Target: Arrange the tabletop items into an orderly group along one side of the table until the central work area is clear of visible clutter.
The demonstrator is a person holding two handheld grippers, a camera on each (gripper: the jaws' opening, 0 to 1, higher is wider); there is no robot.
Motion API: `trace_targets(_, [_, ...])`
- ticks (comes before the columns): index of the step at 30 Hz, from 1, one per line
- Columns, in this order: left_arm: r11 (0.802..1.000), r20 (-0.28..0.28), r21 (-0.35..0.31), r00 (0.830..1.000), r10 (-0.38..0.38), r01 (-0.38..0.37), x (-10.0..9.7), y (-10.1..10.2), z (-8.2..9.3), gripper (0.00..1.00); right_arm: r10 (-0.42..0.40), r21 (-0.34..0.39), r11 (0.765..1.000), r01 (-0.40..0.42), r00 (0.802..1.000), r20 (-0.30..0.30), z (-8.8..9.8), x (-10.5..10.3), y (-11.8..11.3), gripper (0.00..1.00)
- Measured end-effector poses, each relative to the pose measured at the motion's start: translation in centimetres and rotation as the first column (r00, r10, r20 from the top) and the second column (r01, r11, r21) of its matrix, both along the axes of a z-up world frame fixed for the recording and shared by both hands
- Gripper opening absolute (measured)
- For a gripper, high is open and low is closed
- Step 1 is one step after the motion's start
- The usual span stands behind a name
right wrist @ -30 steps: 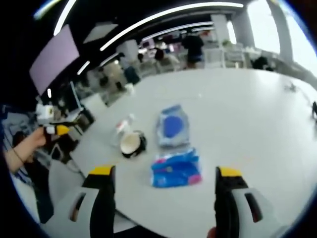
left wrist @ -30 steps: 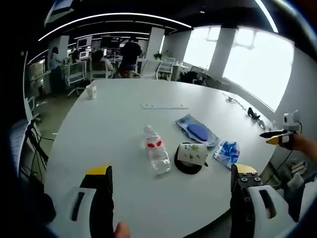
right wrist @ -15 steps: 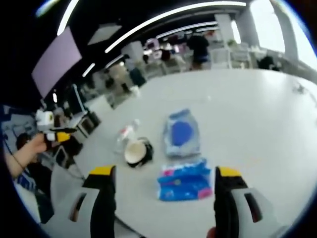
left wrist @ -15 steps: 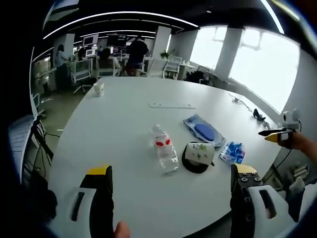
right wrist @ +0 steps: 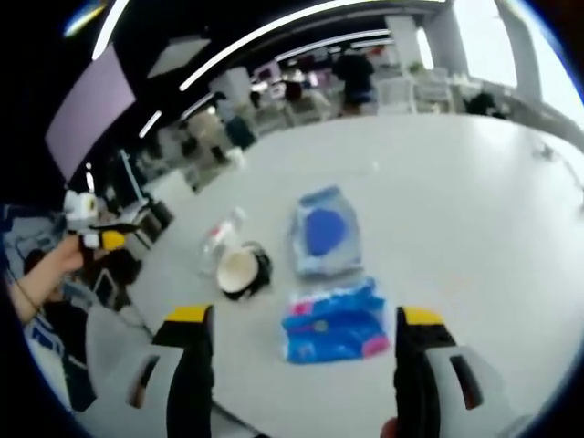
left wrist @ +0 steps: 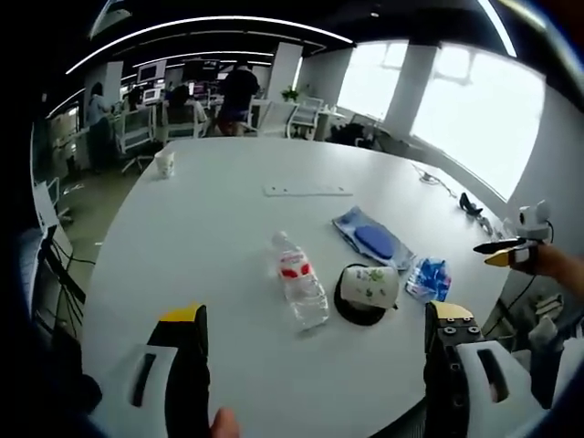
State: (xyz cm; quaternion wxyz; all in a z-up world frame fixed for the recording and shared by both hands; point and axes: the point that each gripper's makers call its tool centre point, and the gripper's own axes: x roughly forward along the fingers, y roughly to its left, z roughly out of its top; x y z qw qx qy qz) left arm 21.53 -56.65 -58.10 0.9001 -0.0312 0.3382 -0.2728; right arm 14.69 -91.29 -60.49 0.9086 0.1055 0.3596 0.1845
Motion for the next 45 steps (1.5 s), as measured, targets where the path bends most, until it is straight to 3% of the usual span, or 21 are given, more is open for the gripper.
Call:
trace_targets(12, [0.999,-0.038,0.004,0.998,-0.042,0.042,1.5,-1.3,-1.6,0.98,0.020,-0.016,1.000,-0.020,1.000,0.000,-0.1,0.8,0.8,0.79])
trace_targets(24, [0.995,-0.082,0.002,0.992,-0.097,0.098,3.0,-4.0,-4.0,0.97,0.044,-0.031,0.999,-0.044,0.999,-0.015,-0.3,1.1,0.9,0.79])
trace_targets(36, [0.995,-0.101,-0.017,0.990,-0.100,0.098,4.8,-4.8,-5.0,0.97,0.053,-0.023,0.998,-0.053,0.999,-0.010,-0.3,2.0,1.6,0.78])
trace_targets(45, [0.994,-0.137,-0.002,0.985,-0.105,0.106,5.1,-5.6,-6.9,0.95,0.052,-0.016,0.998,-0.052,0.998,-0.017,-0.7,1.8,1.9,0.77])
